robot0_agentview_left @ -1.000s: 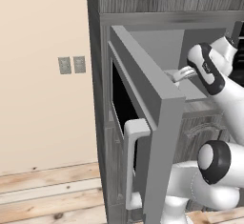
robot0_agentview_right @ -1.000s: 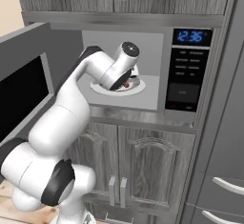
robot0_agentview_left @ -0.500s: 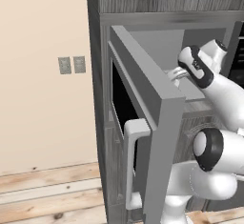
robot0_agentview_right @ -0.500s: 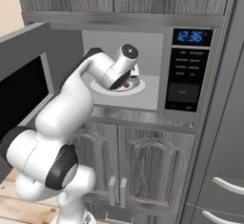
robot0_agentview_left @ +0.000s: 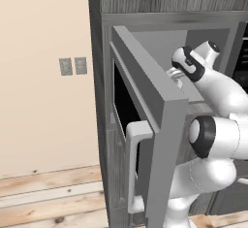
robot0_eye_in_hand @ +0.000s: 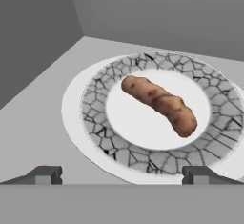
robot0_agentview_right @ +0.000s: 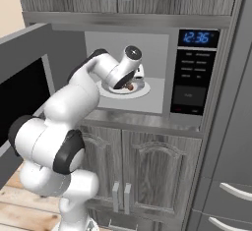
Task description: Retrieve the reheated potato from the microwave, then place the potato, cheese, and condiment on the cutting board.
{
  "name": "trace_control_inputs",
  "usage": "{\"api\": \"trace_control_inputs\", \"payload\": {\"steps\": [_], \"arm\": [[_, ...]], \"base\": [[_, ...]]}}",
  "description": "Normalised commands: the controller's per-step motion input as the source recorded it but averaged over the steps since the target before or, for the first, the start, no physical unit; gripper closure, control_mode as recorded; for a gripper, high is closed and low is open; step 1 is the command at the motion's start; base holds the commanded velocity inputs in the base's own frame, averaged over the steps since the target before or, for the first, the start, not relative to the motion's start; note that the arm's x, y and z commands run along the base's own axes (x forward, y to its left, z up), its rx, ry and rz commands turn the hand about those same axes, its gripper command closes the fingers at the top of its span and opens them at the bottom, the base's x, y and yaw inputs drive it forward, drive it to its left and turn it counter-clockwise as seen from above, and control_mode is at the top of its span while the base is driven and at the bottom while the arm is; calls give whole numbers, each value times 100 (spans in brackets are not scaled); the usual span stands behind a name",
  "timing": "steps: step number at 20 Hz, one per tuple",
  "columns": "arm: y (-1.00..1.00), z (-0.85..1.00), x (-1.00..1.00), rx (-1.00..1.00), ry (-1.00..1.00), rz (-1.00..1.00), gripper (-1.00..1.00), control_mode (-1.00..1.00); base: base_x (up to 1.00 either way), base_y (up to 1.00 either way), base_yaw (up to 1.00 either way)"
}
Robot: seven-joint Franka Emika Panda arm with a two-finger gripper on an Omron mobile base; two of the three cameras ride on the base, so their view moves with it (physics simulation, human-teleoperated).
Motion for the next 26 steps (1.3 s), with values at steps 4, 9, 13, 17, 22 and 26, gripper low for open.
{"api": "trace_control_inputs", "payload": {"steps": [4, 9, 13, 17, 22, 26], "arm": [[-5, -16, 41, 0, 0, 0, -100, -100], [-5, -17, 34, 0, 0, 0, -100, -100], [-4, -11, 31, 0, 0, 0, -100, -100], [-9, -7, 29, 0, 0, 0, -100, -100], [-5, -9, 12, -1, 0, 0, -100, -100], [-1, -14, 10, -1, 0, 0, -100, -100]], "base": [[0, 0, 0], [0, 0, 0], [0, 0, 0], [0, 0, 0], [0, 0, 0], [0, 0, 0]]}}
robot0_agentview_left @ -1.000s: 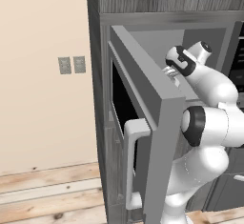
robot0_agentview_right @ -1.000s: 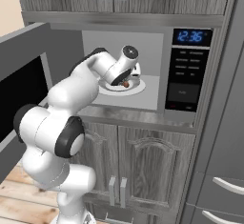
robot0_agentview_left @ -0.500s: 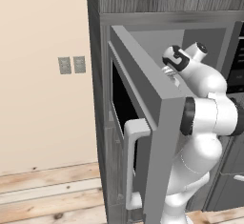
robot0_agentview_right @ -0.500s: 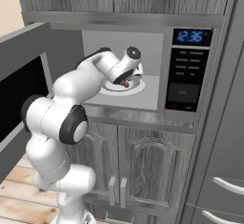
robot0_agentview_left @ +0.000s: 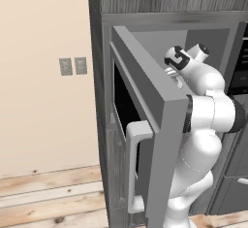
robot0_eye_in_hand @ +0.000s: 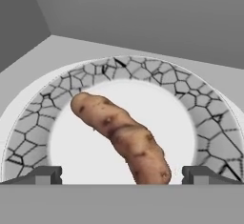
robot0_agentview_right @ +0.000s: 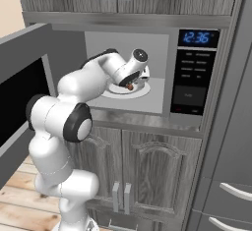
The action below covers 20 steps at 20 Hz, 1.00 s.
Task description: Retrieve the reheated potato from the microwave, then place the potato, cheese, and condiment on the cutting board.
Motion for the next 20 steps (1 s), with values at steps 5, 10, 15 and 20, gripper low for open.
{"api": "trace_control_inputs", "payload": {"steps": [5, 10, 15, 20], "arm": [[0, -15, 7, 0, 0, 0, -100, -100], [0, -10, 7, 0, 0, 0, -100, -100], [0, -7, 18, 0, 0, 0, -100, -100], [8, -12, 20, -3, -1, 0, -100, -100]], "base": [[0, 0, 0], [0, 0, 0], [0, 0, 0], [0, 0, 0]]}}
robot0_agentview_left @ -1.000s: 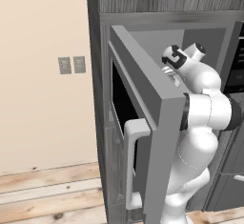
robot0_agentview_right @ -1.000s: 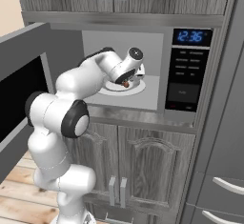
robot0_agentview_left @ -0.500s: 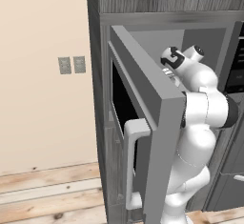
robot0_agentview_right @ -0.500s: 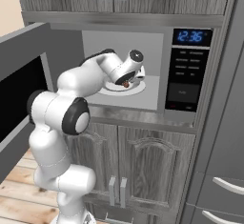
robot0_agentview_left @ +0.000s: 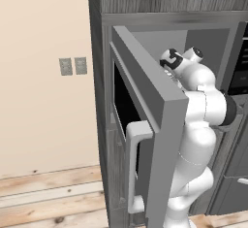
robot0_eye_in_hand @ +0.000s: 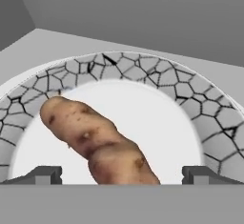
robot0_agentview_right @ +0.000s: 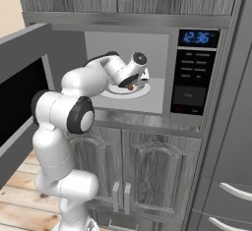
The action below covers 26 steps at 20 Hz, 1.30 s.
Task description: Retrieve the reheated potato from the microwave, then place the potato, cheese, and condiment on the cutting board.
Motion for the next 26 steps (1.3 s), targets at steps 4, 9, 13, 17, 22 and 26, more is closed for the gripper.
{"api": "trace_control_inputs", "payload": {"steps": [4, 9, 13, 17, 22, 26], "arm": [[7, -13, 27, -2, 0, 0, -100, -100], [0, -15, 11, -2, 0, 1, -100, -100], [0, -17, 1, -2, 0, 2, -100, -100], [0, -19, -8, -5, -7, 2, 100, -100], [0, -26, -22, -2, -14, 2, 100, -100], [0, -27, -22, 0, -15, 0, 100, -100]], "base": [[0, 0, 0], [0, 0, 0], [0, 0, 0], [0, 0, 0], [0, 0, 0], [0, 0, 0]]}}
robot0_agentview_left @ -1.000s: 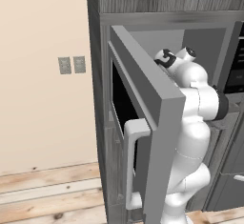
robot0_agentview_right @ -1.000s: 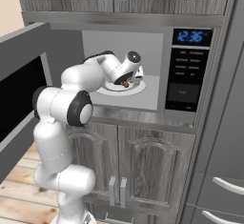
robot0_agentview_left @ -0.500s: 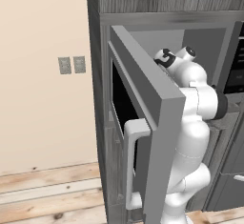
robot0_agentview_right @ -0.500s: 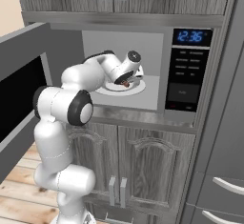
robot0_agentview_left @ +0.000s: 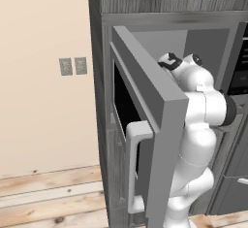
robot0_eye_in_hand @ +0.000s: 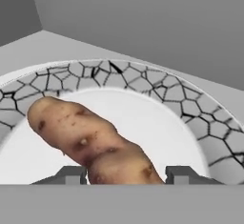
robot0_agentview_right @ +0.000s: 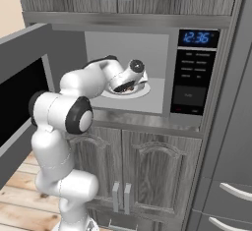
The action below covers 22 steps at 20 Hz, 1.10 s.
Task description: Retrieve the reheated potato from the microwave, then place the potato, cheese, and condiment on the cutting board.
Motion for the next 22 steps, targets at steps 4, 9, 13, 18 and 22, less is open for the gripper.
{"api": "trace_control_inputs", "payload": {"steps": [4, 9, 13, 18, 22], "arm": [[-1, -2, -4, -1, -8, 0, 100, -100], [0, 37, -3, 0, 0, 2, 100, -100], [-10, 52, -27, 0, 0, 4, 100, -100], [-26, 31, -57, 0, 0, 4, 100, -100], [-17, 4, -76, 0, -2, 0, 100, -100]], "base": [[0, 0, 0], [0, 0, 0], [0, 0, 0], [0, 0, 0], [0, 0, 0]]}}
